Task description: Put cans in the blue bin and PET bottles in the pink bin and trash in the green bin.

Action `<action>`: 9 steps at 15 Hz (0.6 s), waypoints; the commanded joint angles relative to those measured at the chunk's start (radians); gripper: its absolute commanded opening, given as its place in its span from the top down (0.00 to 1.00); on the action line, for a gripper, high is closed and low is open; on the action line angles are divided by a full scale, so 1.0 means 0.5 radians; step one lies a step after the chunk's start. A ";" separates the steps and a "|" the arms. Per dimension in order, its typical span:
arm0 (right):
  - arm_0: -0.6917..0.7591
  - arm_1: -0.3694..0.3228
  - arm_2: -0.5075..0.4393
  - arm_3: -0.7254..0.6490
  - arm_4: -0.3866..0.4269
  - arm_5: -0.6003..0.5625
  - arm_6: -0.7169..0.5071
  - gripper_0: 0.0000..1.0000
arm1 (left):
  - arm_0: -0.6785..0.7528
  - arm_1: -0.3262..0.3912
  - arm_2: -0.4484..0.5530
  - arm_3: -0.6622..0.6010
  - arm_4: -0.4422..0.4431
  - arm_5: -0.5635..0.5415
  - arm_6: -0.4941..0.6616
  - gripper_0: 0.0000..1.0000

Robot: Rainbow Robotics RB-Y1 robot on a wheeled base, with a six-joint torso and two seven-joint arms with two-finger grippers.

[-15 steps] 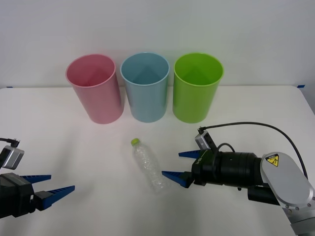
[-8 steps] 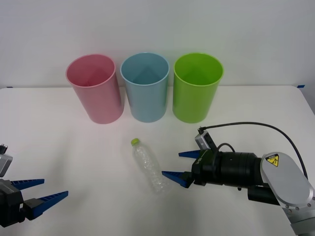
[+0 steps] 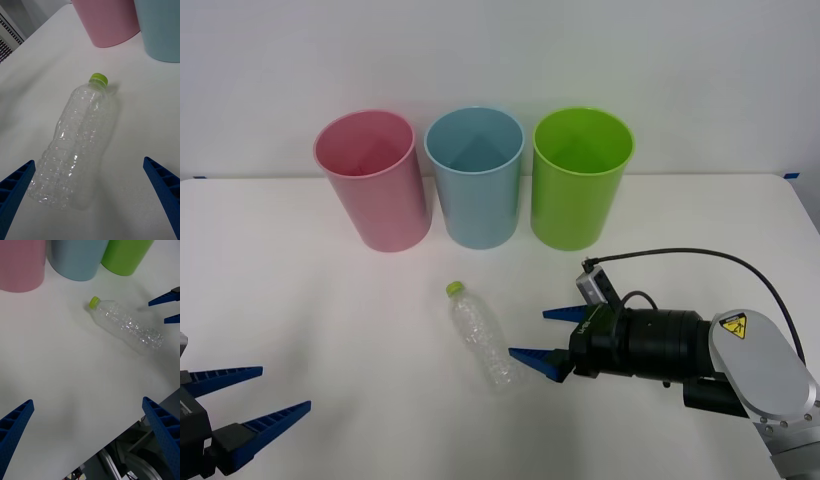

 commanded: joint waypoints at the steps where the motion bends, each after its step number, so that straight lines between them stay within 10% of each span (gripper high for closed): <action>1: 0.000 0.000 0.000 0.000 0.000 0.000 0.000 0.00 | 0.049 0.000 0.022 0.001 0.034 0.006 -0.125 0.00; 9: 0.000 0.000 0.000 0.000 0.000 0.000 0.000 0.00 | 0.138 -0.154 0.004 0.001 0.065 0.033 -0.205 0.00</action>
